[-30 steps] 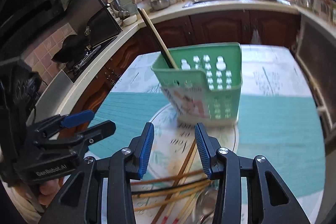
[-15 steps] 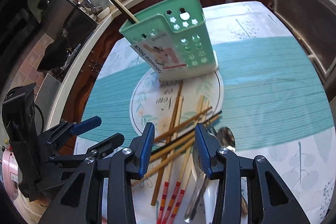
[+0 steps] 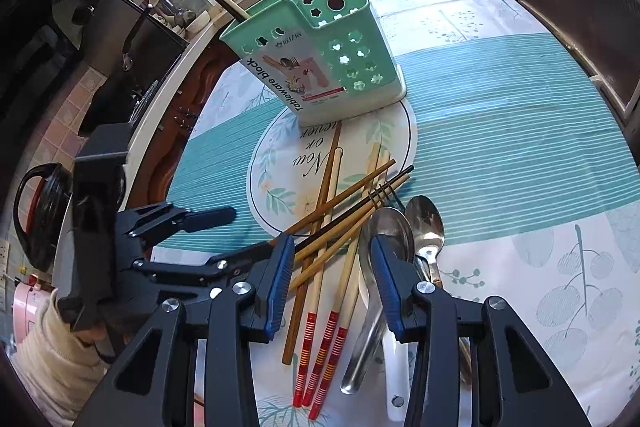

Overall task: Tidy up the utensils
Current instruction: 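Move both tools back down to the chopstick pile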

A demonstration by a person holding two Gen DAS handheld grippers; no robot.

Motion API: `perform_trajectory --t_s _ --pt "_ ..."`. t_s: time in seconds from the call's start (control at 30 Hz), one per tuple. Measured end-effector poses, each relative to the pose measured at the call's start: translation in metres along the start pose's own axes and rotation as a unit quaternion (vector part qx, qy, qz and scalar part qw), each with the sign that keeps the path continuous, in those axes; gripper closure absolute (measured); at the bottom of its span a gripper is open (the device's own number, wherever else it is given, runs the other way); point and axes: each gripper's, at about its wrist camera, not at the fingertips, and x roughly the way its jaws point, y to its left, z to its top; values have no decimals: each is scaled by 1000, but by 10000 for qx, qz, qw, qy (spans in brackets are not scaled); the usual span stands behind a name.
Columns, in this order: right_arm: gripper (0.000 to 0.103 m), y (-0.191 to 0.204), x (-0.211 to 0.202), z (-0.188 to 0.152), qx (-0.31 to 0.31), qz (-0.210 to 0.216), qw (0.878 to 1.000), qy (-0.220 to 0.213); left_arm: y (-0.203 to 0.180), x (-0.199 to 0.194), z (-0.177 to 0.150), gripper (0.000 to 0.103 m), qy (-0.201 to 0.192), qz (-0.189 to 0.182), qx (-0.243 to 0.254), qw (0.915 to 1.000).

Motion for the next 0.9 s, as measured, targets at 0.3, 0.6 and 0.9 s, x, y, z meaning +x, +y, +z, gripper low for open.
perform_trajectory --t_s 0.3,0.6,0.9 --pt "62 -2 1 2 19 94 10000 -6 -7 18 10 77 427 -106 737 9963" --pt "62 0 6 2 2 147 9999 9 -11 35 22 87 848 -180 1050 9907" --pt "62 2 6 -1 106 232 9997 55 -37 49 52 87 1250 -24 1390 9824"
